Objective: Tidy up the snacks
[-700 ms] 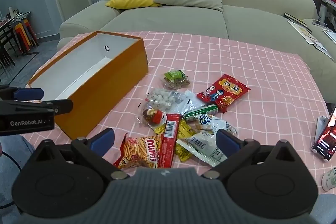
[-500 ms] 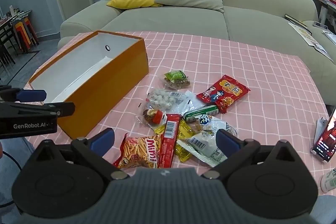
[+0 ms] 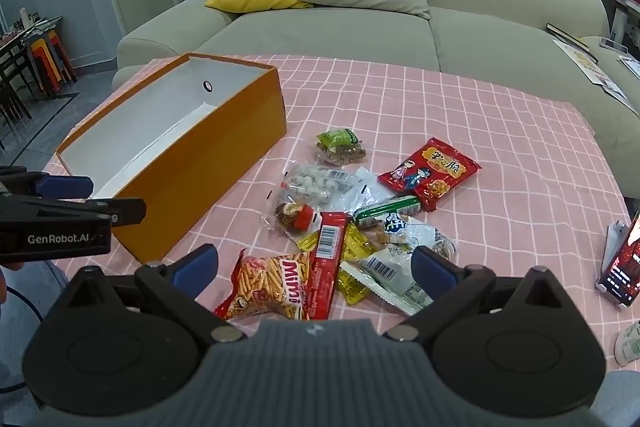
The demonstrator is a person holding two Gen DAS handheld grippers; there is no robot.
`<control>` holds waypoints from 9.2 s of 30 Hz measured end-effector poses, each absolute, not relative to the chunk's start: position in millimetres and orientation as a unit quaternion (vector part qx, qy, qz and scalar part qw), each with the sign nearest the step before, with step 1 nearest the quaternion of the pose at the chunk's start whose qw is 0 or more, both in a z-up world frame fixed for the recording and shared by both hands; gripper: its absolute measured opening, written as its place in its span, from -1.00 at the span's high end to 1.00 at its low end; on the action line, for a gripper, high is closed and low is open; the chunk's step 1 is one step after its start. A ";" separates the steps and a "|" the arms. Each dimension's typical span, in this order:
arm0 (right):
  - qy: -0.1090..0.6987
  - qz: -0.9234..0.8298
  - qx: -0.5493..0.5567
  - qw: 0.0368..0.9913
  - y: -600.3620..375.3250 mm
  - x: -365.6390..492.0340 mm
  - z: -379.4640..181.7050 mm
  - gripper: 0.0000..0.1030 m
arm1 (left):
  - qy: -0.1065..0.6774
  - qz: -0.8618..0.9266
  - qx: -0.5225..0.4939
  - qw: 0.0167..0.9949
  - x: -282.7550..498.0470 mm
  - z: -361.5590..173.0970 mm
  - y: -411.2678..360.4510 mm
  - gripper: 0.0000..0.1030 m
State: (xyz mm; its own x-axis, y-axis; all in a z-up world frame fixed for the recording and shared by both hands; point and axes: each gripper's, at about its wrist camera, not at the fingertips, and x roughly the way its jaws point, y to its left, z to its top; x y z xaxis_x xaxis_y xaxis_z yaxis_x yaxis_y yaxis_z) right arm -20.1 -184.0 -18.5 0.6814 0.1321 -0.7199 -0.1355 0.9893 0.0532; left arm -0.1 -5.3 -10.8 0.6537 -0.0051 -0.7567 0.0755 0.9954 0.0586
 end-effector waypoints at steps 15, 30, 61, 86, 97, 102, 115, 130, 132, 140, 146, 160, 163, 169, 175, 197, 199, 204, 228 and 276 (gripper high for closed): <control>0.401 0.057 -0.003 0.914 -184.2 -18.8 -20.9 -0.93 | 0.419 -0.020 0.045 0.907 0.4 -12.2 -5.3 -0.59; 0.404 0.051 -0.004 0.913 -185.3 -18.6 -21.9 -0.93 | 0.425 -0.019 0.048 0.904 -2.3 -16.0 -7.0 -0.59; 0.408 0.049 -0.010 0.912 -182.5 -19.5 -23.4 -0.93 | 0.431 -0.019 0.047 0.901 -2.1 -16.3 -4.0 -0.58; 0.395 0.044 0.009 0.918 -203.3 -21.8 -49.5 -0.66 | 0.465 -0.102 0.022 0.879 4.8 -21.2 -15.5 -0.15; 0.423 0.026 -0.043 0.905 -219.0 4.8 -76.5 -0.66 | 0.511 -0.160 0.023 0.844 35.1 -52.3 -43.1 -0.38; 0.442 0.013 -0.009 0.897 -235.5 28.7 -85.4 -0.66 | 0.536 -0.125 -0.019 0.835 55.5 -73.0 -38.6 -0.41; 0.480 0.019 0.035 0.876 -247.6 55.7 -117.3 -0.42 | 0.579 -0.103 -0.077 0.805 78.0 -111.9 -45.0 -0.51; 0.479 0.040 0.031 0.876 -244.1 53.4 -121.1 0.28 | 0.582 -0.106 -0.089 0.801 76.6 -121.7 -45.1 -0.11; 0.475 0.040 0.029 0.878 -243.5 50.7 -118.1 0.29 | 0.575 -0.106 -0.083 0.807 74.6 -117.7 -44.9 -0.05; 0.446 0.044 0.013 0.894 -233.5 31.9 -93.5 0.31 | 0.536 -0.105 -0.092 0.832 61.2 -83.3 -34.5 0.00; 0.418 0.080 0.007 0.905 -213.2 22.2 -62.8 0.31 | 0.487 -0.095 -0.091 0.863 49.4 -38.6 -16.6 0.01; 0.361 0.260 -0.080 0.892 -93.7 47.3 4.3 0.31 | 0.433 -0.023 -0.029 0.901 61.5 37.7 69.4 0.01; 0.361 0.289 -0.104 0.881 -67.6 57.8 7.6 0.31 | 0.440 -0.006 -0.007 0.898 70.9 39.3 84.7 0.01; 0.384 0.326 -0.151 0.851 -17.3 93.5 -0.6 0.31 | 0.465 0.008 0.028 0.885 96.2 26.1 104.3 0.02; 0.412 0.343 -0.190 0.822 16.0 124.1 -17.5 0.31 | 0.501 0.008 0.053 0.864 115.5 -1.5 119.1 0.02; 0.546 0.373 -0.211 0.720 57.5 181.8 -91.6 0.33 | 0.604 -0.012 0.120 0.788 145.2 -72.4 131.5 0.07; 0.545 0.373 -0.215 0.720 60.7 180.4 -92.6 0.29 | 0.606 -0.010 0.118 0.786 144.0 -73.1 131.8 0.07; 0.536 0.374 -0.218 0.725 60.2 176.0 -86.0 0.18 | 0.600 -0.011 0.118 0.791 142.4 -65.5 130.2 0.02; 0.407 0.325 -0.182 0.834 -4.4 104.8 8.9 -0.62 | 0.497 -0.010 0.098 0.862 92.8 27.9 96.9 -0.28; 0.415 0.028 -0.068 0.907 -223.2 34.4 -114.7 -0.21 | 0.513 -0.140 -0.102 0.841 72.8 -90.2 -76.6 -0.31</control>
State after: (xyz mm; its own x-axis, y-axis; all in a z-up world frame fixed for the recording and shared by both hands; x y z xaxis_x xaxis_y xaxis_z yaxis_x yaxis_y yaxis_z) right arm 34.4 -223.2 -114.7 0.6542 -0.0063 -0.7563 -0.1065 0.9892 -0.1004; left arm 72.8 -76.6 -90.2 0.4337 -0.3395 -0.8347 0.1302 0.9402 -0.3148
